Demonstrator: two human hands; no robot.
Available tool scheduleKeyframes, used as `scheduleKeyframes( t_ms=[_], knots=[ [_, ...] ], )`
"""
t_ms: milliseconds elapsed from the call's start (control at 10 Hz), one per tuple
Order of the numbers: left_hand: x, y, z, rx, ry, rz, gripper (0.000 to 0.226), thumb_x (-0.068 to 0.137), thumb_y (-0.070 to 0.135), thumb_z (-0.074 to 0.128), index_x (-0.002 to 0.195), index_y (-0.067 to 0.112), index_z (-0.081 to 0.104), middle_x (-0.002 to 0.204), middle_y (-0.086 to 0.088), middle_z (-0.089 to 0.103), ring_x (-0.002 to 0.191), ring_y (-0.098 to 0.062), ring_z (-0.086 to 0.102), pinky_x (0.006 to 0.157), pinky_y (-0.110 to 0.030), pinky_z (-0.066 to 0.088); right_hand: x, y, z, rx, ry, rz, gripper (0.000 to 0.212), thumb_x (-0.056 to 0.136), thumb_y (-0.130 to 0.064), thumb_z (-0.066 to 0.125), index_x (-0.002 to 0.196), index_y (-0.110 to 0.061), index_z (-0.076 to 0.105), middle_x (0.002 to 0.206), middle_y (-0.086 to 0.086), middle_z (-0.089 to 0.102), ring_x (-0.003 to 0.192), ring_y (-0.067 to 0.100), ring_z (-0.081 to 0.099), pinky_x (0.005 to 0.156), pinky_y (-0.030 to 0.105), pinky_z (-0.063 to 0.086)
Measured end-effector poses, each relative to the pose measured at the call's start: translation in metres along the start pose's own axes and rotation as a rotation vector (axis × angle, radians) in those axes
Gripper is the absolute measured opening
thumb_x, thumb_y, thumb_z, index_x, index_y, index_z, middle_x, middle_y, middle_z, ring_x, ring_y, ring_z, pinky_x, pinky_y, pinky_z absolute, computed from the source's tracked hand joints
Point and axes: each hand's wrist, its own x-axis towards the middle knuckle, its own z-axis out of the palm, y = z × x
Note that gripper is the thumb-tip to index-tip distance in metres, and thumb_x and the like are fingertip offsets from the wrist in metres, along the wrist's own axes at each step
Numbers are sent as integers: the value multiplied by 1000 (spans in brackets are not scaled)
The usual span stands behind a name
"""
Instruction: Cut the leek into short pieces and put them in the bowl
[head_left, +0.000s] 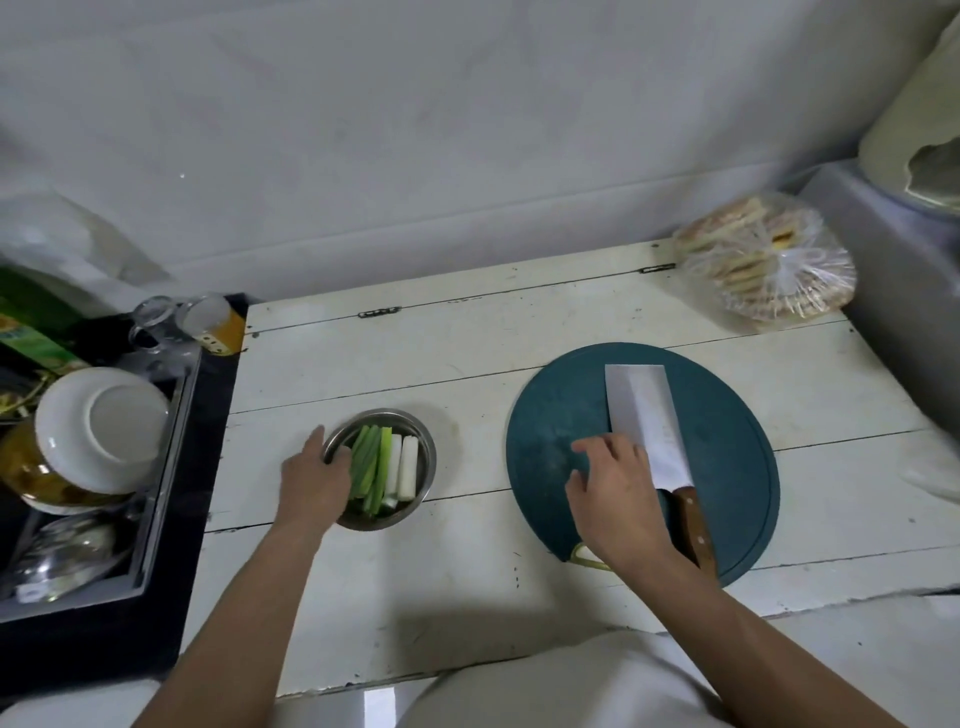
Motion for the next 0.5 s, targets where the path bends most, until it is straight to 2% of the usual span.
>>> scheduleKeyframes(
  t_ms=[100,200,300,400,500],
  knots=[
    [-4,2,14,-59,-32,-38,56,104,28,35,158,28,20,151,-18,41,133,-39,44,104,-47,40,-1,-4,0,-8,-30,12,32,98,-18,55,130,-15,58,133,5,53,123,23,42,107,36,41],
    [-5,8,22,-89,-36,-42,55,105,25,32,159,21,20,153,-20,38,135,-39,41,103,-43,39,-3,-6,0,-2,-39,19,32,99,-19,55,130,-17,58,134,4,53,123,22,42,107,36,42],
    [-5,13,23,-66,-18,-21,56,105,30,34,157,17,21,153,-21,36,136,-40,38,105,-45,38,-2,-5,-5,16,-47,32,32,99,-19,55,130,-17,57,134,4,53,123,21,44,106,37,45],
    [-10,24,25,97,101,127,59,103,33,39,157,17,22,156,-19,29,143,-40,22,116,-50,23,-2,0,-13,15,-23,61,32,99,-20,56,131,-19,56,136,3,54,123,21,45,106,38,47],
    [-22,51,35,100,115,394,49,101,27,45,149,18,41,151,-12,40,140,-33,26,114,-45,28,-3,5,-23,-6,-17,108,32,100,-20,53,132,-19,56,136,3,54,123,23,46,104,40,47]
  ],
)
